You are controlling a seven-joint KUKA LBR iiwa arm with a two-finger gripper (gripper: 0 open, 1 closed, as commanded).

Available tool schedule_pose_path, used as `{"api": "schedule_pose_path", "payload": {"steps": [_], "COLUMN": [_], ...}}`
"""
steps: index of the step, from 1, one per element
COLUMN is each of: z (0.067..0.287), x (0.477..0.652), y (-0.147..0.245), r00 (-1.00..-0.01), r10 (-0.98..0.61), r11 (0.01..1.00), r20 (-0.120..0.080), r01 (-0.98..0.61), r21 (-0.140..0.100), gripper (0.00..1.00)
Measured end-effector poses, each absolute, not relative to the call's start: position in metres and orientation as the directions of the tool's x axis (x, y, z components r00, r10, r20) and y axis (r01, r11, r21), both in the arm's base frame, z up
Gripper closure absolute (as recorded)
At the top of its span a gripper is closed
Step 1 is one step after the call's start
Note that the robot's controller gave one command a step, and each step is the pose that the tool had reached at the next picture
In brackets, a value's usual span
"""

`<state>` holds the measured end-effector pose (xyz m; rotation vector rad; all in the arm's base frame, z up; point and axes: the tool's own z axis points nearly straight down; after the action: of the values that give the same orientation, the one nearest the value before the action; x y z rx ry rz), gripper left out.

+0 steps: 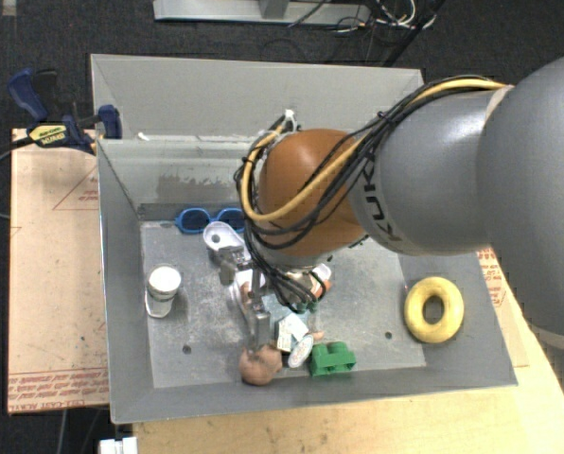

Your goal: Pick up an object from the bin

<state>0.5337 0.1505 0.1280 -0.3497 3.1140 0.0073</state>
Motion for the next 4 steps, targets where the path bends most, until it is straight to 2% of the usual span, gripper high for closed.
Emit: {"api": "schedule_pose_path", "payload": {"steps": [1, 2, 3, 4], "z": [0.104, 0.109, 0.073, 0.073], "x": [0.495, 0.495, 0.493, 0.493], "y": [0.123, 0.108, 0.078, 0.078], "r00": [-0.963, -0.953, -0.899, -0.899], "r10": [-0.27, -0.305, -0.437, -0.437], "r11": [0.963, 0.952, 0.9, 0.9], "r20": [-0.011, -0.002, -0.024, -0.024], "r01": [-0.27, -0.305, -0.437, -0.437], "r21": [0.003, 0.006, 0.0, 0.0], "gripper": [0.0, 0.0, 1.0, 1.0]}}
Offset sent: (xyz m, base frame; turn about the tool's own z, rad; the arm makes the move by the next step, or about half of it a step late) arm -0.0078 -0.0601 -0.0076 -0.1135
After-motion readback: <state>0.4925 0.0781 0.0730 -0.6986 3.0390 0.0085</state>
